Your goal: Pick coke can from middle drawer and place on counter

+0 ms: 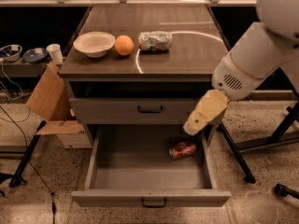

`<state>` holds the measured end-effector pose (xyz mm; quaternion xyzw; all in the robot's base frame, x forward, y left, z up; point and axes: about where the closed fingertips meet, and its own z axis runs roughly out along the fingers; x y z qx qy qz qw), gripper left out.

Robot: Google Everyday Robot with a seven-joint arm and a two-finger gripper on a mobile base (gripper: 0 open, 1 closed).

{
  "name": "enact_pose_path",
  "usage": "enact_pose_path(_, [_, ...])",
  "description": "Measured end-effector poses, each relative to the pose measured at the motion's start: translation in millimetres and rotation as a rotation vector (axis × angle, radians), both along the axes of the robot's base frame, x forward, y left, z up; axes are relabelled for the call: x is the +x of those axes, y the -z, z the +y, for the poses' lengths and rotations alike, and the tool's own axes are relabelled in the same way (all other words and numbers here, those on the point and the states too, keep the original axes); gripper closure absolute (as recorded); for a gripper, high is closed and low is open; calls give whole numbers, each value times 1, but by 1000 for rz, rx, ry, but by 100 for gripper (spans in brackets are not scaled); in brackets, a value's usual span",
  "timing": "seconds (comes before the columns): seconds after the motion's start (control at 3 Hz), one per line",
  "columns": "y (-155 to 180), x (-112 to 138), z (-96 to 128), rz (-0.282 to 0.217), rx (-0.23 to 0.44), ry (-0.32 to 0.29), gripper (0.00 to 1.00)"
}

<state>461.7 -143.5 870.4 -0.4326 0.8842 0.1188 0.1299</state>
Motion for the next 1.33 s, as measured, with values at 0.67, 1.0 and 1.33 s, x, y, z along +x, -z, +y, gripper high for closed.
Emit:
enact_pose_path(0.67, [73, -13, 34, 178, 99, 249, 0])
enact_pose_path(1.0, [73, -13, 34, 178, 99, 249, 0])
enact_pose_path(1.33, [81, -7, 31, 210, 74, 322, 0])
